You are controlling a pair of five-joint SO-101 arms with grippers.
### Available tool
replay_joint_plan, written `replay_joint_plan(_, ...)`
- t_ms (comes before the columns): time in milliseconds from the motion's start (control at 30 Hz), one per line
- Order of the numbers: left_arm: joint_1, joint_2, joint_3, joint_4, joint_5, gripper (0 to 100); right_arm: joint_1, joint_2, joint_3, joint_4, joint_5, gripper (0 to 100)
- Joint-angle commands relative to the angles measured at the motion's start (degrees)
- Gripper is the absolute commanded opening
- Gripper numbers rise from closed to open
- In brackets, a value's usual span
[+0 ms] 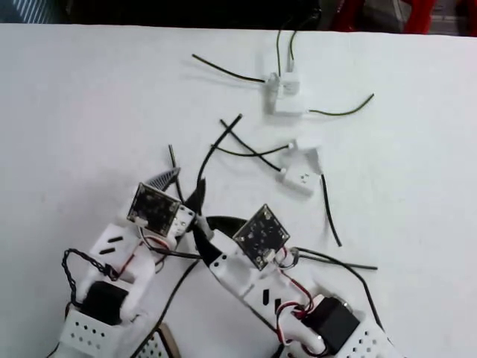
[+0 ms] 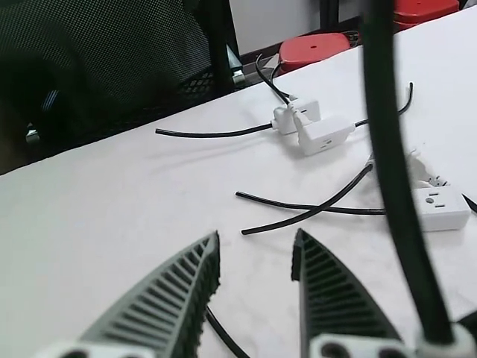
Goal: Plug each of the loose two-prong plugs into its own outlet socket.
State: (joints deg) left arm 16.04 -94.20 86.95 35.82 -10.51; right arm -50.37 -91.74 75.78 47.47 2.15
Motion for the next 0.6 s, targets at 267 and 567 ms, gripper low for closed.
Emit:
replay_joint_plan(267,3.0,-0.6,-2.5,-1.0,-3.4,22,-0.9,0.2,0.4,-0.3,1.1,1.6)
replay_joint_plan(567,0.3,-0.6,-6.7,-0.5,1.1,22,-0.9,0.3,1.4,-0.3,1.1,1.6)
